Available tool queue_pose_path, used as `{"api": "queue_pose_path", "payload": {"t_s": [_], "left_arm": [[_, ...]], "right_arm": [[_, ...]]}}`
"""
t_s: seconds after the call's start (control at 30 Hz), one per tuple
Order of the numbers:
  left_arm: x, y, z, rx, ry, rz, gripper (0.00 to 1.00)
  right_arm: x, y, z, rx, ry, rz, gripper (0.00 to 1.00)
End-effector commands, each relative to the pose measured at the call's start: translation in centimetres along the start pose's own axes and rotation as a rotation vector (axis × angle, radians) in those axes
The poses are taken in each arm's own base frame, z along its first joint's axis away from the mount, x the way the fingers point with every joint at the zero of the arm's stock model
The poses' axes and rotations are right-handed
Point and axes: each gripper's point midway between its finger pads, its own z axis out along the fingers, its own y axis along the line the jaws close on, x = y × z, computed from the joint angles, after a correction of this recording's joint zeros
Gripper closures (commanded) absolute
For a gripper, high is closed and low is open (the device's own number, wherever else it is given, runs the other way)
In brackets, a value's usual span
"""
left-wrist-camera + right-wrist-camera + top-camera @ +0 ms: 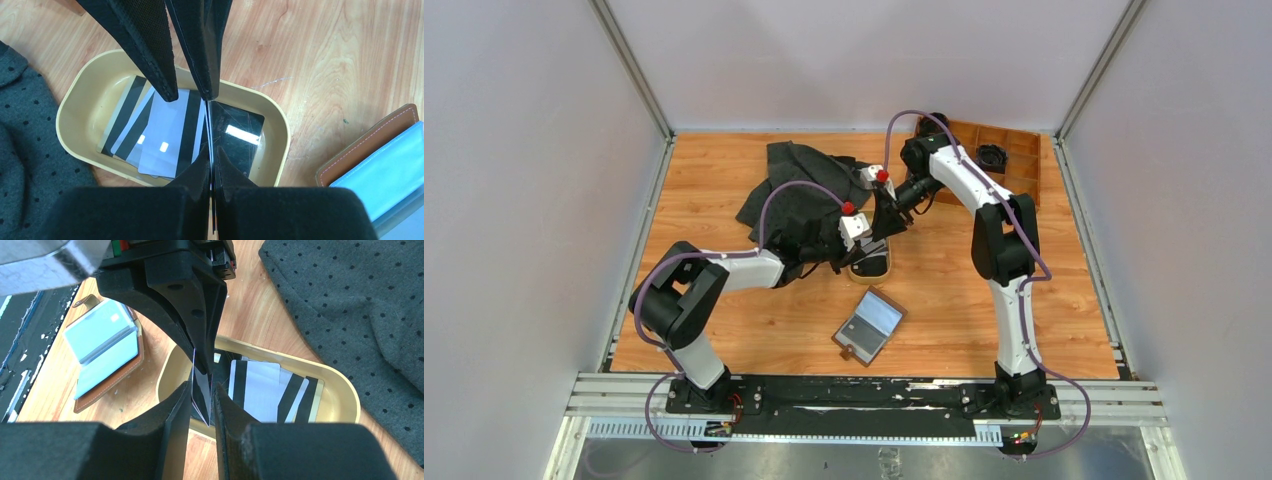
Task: Put the credit cards into the card holder
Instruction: Pick up the credit card from the storage box.
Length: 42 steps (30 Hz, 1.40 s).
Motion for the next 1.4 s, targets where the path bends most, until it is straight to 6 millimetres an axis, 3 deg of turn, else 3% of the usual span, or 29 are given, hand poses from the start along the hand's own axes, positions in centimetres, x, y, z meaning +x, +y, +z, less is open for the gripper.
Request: {"api": "queue_pose_path", "payload": {"t_s": [0.0,0.53,0.87,1.37], "left_arm": [[-0.67,-0.78,-0.21,0.026,-0.022,0.039,1.00],[-0.73,-1.24,-0.07,0.044,-0.025,0.049,1.00],[-0.73,-1.30,-0.06,0.045,-0.025,0.051,1.00],[-0.68,-1.38,-0.02,0.049,-0.024,0.047,1.00]], "right_arm": [[-0.29,-0.64,0.12,0.008,0.025,-0.022,0.74],[-0.07,-1.02,-0.18,0.024,0.057,-0.034,0.81],[-0.19,-0.86,-0.18,0.024,0.081,-0.062,0.71],[-0.76,-0.86,-0.49,0.034,0.086,-0.072,0.71]]}}
